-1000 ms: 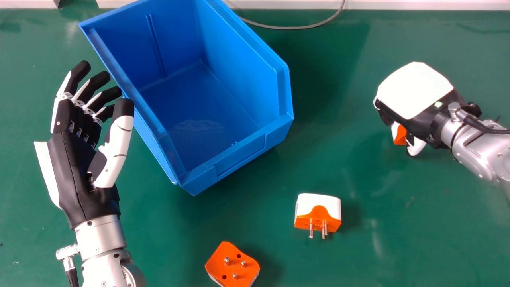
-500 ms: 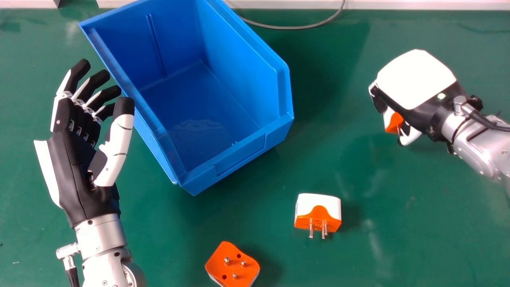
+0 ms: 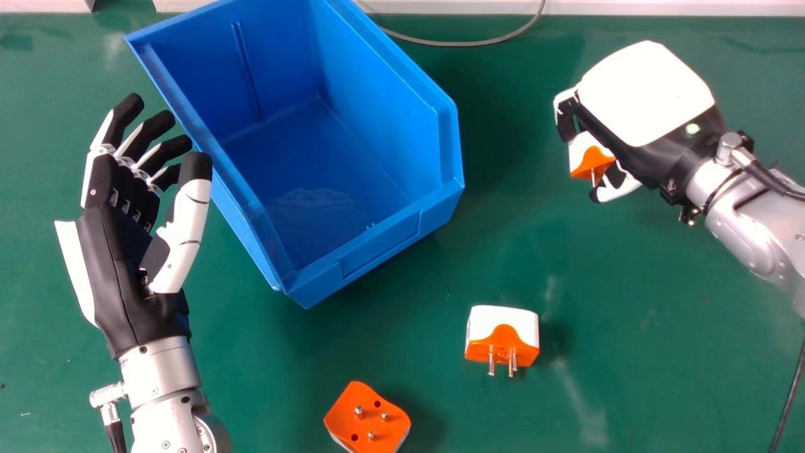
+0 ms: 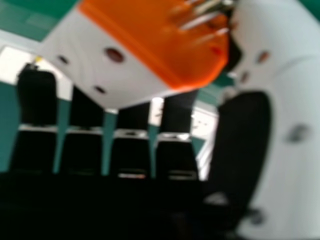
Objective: Pick all objects and put in blue box
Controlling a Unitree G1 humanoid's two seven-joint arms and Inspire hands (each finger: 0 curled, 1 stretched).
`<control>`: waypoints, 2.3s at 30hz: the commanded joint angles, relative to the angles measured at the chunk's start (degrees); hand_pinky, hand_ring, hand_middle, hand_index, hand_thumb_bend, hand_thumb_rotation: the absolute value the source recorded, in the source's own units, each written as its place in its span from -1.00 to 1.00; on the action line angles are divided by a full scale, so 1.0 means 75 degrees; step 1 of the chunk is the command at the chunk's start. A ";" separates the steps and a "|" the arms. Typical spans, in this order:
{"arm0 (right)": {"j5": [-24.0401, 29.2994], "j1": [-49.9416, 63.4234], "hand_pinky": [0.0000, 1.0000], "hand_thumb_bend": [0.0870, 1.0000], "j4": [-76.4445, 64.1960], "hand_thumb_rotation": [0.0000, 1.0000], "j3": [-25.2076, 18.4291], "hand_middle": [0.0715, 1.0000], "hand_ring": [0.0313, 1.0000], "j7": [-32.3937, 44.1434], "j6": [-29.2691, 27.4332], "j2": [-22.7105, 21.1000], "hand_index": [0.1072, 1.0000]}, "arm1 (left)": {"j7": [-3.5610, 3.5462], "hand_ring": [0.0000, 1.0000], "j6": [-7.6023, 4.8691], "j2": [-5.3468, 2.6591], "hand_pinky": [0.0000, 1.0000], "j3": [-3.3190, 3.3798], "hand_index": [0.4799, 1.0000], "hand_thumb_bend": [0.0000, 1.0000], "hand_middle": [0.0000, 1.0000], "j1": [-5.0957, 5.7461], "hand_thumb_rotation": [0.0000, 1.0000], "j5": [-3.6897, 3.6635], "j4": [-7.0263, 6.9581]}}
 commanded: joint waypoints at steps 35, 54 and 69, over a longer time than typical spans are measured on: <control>0.1226 0.1868 -0.48 -0.10 -0.5282 -1.00 -0.2841 -0.12 -0.29 0.0457 0.0431 0.0870 -0.03 | -0.0056 0.39 -0.0183 0.0090 0.27 0.0010 0.25 0.31 0.52 0.0023 -0.13 0.0048 -0.0058; 0.1224 0.0468 -0.42 -0.08 -0.4492 -1.00 -0.1807 -0.10 -0.29 0.0845 -0.0415 0.2373 -0.05 | 0.0090 0.39 -0.0310 -0.0015 0.27 0.0022 0.25 0.32 0.52 0.0130 -0.12 0.0095 -0.0022; 0.0876 0.0085 -0.36 -0.07 -0.3838 -1.00 -0.1039 -0.08 -0.26 0.1055 -0.0658 0.3111 -0.09 | 0.0186 0.40 -0.0321 -0.0068 0.28 0.0054 0.24 0.36 0.53 0.0135 -0.10 0.0119 0.0004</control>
